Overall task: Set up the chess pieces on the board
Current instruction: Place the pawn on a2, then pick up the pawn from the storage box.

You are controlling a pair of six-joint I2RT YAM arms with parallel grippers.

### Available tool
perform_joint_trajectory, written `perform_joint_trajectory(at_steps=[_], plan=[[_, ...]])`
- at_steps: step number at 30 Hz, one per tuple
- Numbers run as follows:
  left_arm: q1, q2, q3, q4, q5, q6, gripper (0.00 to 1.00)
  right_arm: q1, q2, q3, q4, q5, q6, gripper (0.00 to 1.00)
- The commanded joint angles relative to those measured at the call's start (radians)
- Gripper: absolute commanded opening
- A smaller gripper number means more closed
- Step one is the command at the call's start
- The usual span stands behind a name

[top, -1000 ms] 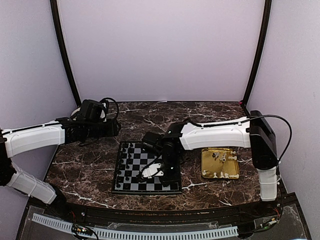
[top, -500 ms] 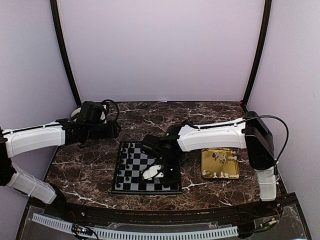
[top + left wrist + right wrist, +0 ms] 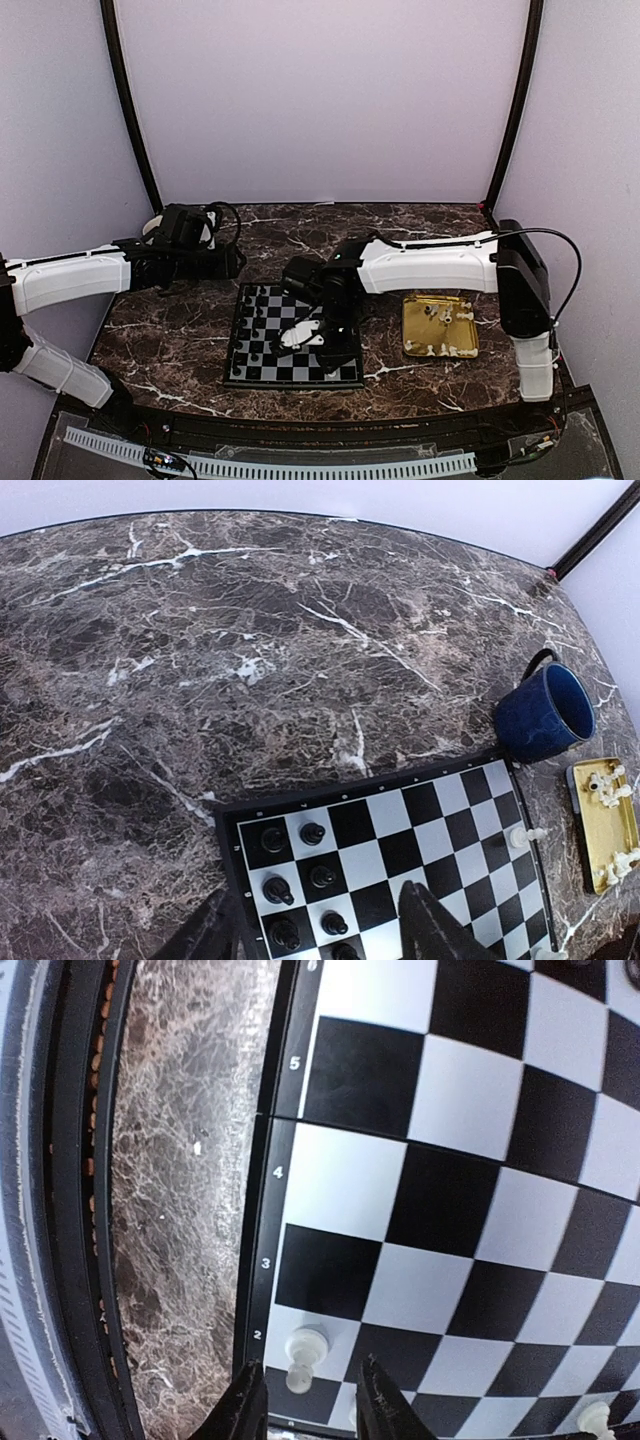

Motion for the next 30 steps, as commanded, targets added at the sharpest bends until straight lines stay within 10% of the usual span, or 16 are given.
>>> perform_joint_trajectory(at_steps=[1,4,5,6,19,30], plan=[[0.003,-0.005,0.031,0.042,0.091,0.056,0.58,-0.067,-0.108,0.052,-0.036,-0.067,0.021,0.32],[0.003,0.003,0.038,0.080,0.134,0.077,0.97,-0.146,-0.201,-0.004,0.024,-0.143,0.047,0.43],[0.002,0.018,0.057,0.069,0.149,0.092,0.99,-0.175,-0.232,-0.024,0.047,-0.160,0.059,0.93],[0.002,0.039,0.088,0.040,0.157,0.103,0.99,-0.204,-0.261,-0.045,0.064,-0.168,0.068,0.99],[-0.161,0.267,0.418,-0.090,0.206,0.318,0.99,-0.508,-0.683,-0.479,0.317,-0.207,0.041,0.98],[-0.247,0.365,0.545,0.002,-0.035,0.374,0.99,-0.642,-0.792,-0.675,0.502,0.188,0.140,0.97]])
